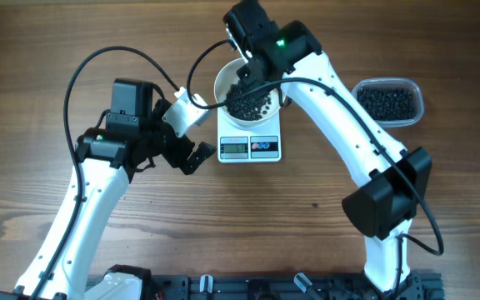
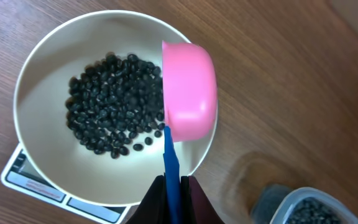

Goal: Scoop item into bowl and weigh 150g on scale
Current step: 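Tip the scoop over the bowl to pour beans in, then return the scoop right and lower it into the bean tub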

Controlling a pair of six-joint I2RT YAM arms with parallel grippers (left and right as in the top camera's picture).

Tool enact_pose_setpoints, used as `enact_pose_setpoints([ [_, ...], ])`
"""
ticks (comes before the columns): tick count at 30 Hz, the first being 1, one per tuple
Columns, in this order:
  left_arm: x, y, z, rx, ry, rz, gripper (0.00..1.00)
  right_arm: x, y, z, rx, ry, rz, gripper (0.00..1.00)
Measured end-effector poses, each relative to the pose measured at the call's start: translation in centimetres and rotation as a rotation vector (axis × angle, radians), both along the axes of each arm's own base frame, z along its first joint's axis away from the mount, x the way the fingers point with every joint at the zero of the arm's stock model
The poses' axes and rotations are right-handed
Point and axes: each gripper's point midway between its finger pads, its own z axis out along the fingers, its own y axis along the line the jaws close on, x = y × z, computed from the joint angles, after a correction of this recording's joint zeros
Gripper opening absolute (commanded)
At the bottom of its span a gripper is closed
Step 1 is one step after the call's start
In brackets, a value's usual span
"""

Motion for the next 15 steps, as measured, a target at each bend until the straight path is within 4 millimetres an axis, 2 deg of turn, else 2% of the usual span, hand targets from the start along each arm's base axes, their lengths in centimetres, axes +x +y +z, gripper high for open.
enact_pose_setpoints([
  [10, 0.0, 0.0, 0.0, 0.0, 0.0, 0.0, 1.0, -0.2, 0.2, 0.0, 0.017, 0.01, 0.008, 0.04],
  [13, 0.0, 0.0, 0.0, 0.0, 0.0, 0.0, 1.0, -0.2, 0.1, 0.6, 0.075, 0.028, 0.009, 0.04],
  [15, 0.0, 0.0, 0.0, 0.0, 0.0, 0.0, 1.0, -0.1, -0.7, 1.6, 0.137, 0.035, -0.004, 0.04],
])
